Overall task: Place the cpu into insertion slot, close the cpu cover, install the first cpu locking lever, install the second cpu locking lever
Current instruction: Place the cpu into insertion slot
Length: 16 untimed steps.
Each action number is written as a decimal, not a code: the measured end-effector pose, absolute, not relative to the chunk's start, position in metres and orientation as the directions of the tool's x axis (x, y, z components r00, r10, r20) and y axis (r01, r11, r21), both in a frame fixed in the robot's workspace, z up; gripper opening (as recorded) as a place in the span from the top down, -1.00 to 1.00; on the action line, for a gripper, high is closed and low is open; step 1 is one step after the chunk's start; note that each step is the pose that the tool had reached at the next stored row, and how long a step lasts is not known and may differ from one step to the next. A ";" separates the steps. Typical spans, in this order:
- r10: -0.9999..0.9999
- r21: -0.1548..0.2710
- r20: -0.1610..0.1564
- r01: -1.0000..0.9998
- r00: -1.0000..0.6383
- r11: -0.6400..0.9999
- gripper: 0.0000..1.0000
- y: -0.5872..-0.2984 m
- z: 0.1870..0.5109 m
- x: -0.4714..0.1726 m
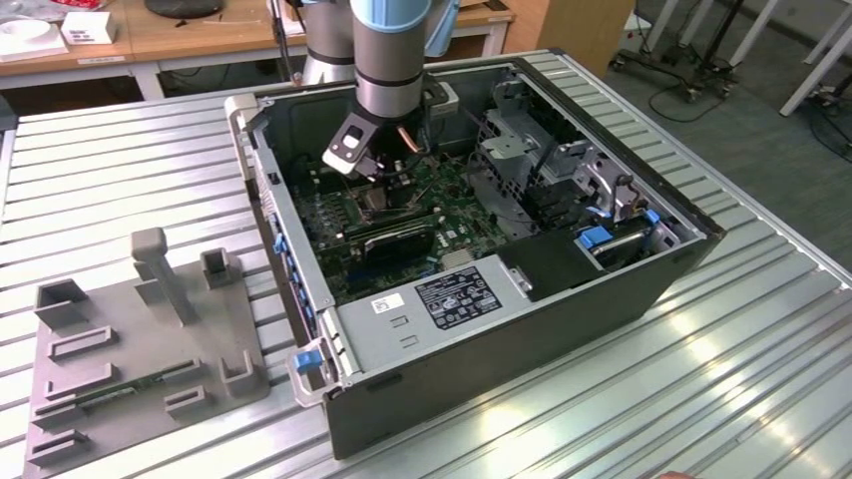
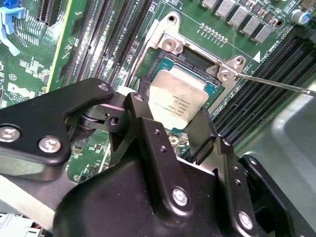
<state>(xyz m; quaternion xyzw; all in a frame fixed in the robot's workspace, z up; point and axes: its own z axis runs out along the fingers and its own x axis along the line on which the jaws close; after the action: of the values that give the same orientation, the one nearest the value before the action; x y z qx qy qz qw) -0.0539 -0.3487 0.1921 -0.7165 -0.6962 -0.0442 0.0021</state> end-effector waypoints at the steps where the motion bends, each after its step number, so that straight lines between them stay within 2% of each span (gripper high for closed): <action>1: 0.997 0.059 0.066 0.998 0.027 -0.031 -0.08 -0.349 0.192 -0.054; 16: 0.997 0.059 0.066 0.998 0.027 -0.031 -0.08 -0.349 0.191 -0.054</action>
<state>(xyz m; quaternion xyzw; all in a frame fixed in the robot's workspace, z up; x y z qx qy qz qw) -0.0542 -0.3488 0.1914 -0.7165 -0.6962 -0.0442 0.0021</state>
